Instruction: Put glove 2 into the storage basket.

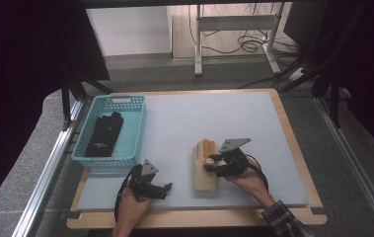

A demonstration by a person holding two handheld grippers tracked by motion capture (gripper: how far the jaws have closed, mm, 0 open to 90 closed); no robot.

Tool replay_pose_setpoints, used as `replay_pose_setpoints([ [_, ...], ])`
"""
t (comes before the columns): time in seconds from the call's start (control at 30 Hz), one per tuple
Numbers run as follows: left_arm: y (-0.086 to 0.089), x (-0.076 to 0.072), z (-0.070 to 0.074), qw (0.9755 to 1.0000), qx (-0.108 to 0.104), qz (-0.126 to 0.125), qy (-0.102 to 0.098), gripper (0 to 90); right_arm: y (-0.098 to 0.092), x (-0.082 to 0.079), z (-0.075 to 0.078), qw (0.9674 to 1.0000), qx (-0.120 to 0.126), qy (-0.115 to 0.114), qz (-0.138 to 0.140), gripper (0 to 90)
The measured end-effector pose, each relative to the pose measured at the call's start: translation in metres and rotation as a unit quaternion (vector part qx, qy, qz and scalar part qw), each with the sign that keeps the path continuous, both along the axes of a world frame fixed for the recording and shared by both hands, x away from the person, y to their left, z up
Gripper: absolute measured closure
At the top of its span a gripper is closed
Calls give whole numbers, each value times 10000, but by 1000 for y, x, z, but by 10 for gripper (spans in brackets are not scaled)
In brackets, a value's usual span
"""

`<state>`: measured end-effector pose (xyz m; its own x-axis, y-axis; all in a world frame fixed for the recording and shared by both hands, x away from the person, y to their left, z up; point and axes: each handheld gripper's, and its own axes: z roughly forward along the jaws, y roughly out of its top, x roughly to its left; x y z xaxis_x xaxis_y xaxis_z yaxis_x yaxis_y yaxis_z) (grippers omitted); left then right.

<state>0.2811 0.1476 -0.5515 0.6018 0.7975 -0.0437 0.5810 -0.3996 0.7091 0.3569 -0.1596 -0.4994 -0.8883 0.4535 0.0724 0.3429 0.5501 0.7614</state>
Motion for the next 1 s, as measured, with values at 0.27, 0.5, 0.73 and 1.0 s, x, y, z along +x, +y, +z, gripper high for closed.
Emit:
replay_pose_setpoints([
  [0.27, 0, 0, 0, 10000, 9, -6, -6, 35, -9, -4, 19, 9997, 57, -204, -101, 406],
  [0.5, 0, 0, 0, 10000, -1, 3, -1, 35, -37, -7, 19, 9992, 93, -99, -377, 492],
  [0.73, 0, 0, 0, 10000, -1, 4, -1, 35, -52, -18, 0, 9989, 20, 161, -438, 783],
  [1.0, 0, 0, 0, 10000, 1, 6, -4, 34, -47, -35, -20, 9993, -205, 241, -220, 881],
])
